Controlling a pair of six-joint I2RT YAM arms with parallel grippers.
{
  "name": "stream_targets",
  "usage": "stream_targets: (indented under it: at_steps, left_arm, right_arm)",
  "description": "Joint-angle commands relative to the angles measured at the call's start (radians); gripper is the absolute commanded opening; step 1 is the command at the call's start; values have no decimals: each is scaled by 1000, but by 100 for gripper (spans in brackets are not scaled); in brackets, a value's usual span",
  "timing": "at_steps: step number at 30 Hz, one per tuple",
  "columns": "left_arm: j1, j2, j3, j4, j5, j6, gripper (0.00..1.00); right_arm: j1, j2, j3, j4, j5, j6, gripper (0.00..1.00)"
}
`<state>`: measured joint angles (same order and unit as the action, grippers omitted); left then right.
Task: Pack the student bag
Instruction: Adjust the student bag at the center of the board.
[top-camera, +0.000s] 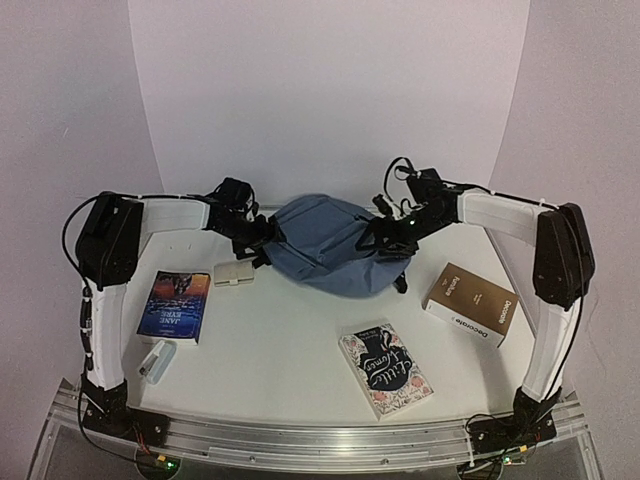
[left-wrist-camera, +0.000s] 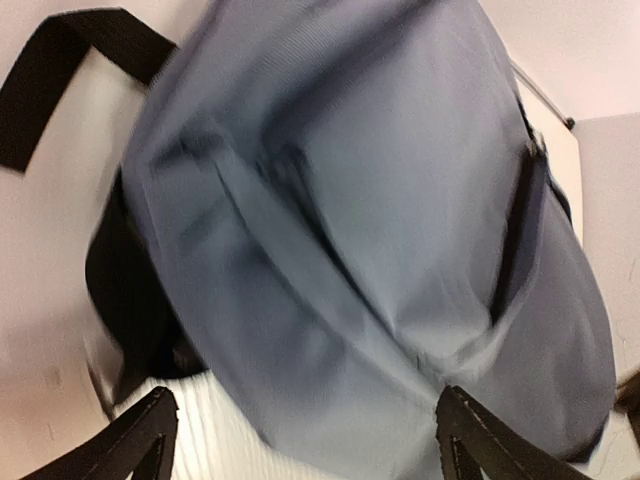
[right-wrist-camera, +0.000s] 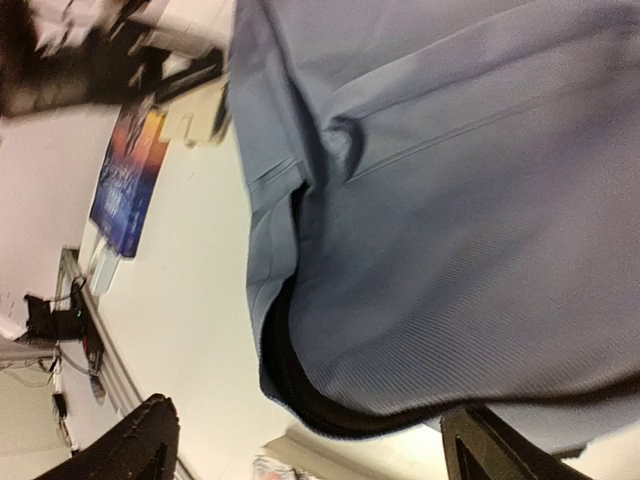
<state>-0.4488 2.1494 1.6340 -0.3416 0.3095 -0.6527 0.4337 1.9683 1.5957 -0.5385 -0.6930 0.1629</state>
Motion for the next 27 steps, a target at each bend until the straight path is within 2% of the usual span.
stream_targets:
  at_steps: [1, 6, 13, 18, 27]
  left_arm:
    - [-50, -202, -113, 32, -49, -24, 91]
    - [-97, -223, -242, 76, -70, -74, 90]
    - [-151, -162, -285, 189, -36, -124, 88]
    - [-162, -66, -219, 218, 18, -136, 83]
    - [-150, 92, 22, 143, 18, -70, 68]
  right_arm:
    - [-115, -45, 64, 31, 120, -45, 94]
    - [-198, 69, 149, 28, 182, -36, 98]
    - [-207, 251, 290, 28, 227, -12, 98]
    - [-207, 308, 269, 25, 178, 10, 89]
    - [-161, 207, 78, 25, 20, 34, 69]
